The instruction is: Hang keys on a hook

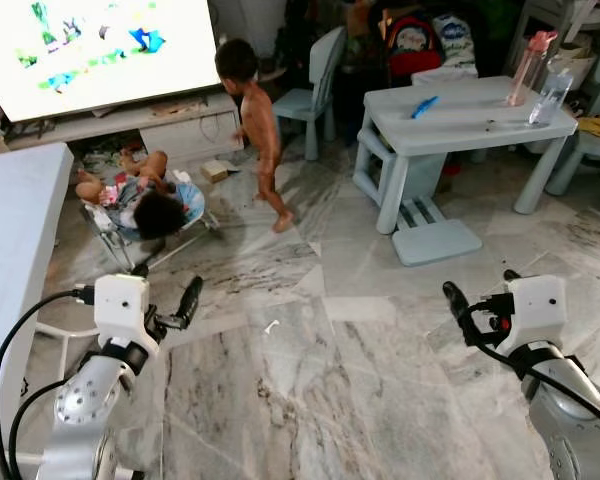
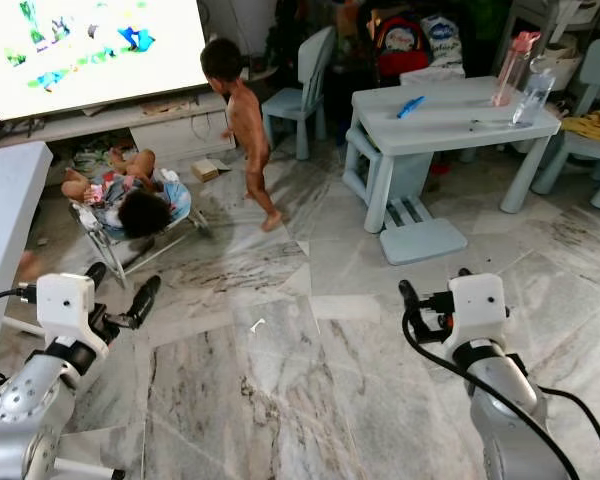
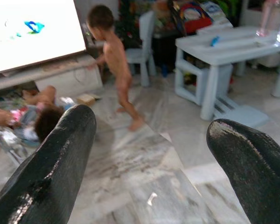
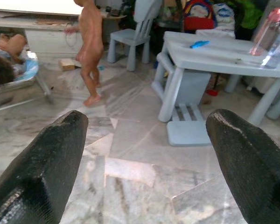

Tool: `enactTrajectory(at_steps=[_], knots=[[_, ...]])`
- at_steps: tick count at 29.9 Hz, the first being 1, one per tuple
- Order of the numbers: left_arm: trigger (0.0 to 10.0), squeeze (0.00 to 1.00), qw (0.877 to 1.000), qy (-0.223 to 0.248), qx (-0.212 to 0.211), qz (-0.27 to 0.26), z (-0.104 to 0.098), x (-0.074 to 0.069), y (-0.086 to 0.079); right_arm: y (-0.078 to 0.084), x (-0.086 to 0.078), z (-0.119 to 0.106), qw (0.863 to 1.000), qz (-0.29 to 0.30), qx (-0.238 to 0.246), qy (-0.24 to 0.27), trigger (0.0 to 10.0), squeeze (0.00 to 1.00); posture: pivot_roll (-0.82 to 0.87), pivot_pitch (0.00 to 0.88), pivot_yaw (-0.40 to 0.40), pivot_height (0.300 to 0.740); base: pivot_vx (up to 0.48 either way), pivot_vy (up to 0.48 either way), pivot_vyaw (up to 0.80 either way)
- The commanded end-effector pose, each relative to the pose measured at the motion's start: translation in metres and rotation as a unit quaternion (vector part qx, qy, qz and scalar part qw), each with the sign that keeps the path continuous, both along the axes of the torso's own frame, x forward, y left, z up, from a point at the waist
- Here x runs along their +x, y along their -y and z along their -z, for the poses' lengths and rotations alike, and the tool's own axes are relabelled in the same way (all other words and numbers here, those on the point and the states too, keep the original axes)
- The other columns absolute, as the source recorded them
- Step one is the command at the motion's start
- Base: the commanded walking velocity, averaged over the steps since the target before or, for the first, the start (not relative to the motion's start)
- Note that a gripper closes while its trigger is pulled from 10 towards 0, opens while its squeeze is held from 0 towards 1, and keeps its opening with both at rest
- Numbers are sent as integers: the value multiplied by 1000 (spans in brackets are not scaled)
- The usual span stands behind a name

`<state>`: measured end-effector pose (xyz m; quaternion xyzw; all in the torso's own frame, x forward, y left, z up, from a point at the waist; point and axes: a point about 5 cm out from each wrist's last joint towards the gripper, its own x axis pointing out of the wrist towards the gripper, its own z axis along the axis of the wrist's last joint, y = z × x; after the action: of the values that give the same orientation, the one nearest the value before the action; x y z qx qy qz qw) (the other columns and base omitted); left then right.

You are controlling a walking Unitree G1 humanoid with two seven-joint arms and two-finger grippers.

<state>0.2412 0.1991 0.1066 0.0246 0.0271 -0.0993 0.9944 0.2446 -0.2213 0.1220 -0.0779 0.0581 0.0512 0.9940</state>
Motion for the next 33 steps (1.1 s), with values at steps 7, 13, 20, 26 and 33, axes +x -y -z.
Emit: enactTrajectory(at_steps=[7,13,20,26,33], knots=[[10000,0,999,17,18,-23,-26,-8,-3,1,-3,-15,997,79,21,10,10000,0,-75,0,71,740,0,0,0],[10000,0,999,22,18,-46,-30,-6,-3,-3,-13,-12,994,103,43,8,10000,0,-85,0,78,740,0,0,0],[10000,925,999,18,7,-42,-26,15,-1,-13,-10,-13,995,94,24,8,10000,1000,-94,0,74,740,0,0,0],[10000,1000,999,26,5,-38,-22,9,-4,-2,-8,-19,993,116,27,22,10000,1000,-87,0,75,740,0,0,0],[10000,941,998,27,7,-59,-15,6,-10,-4,-8,-23,992,115,23,44,10000,969,-84,0,84,740,0,0,0]])
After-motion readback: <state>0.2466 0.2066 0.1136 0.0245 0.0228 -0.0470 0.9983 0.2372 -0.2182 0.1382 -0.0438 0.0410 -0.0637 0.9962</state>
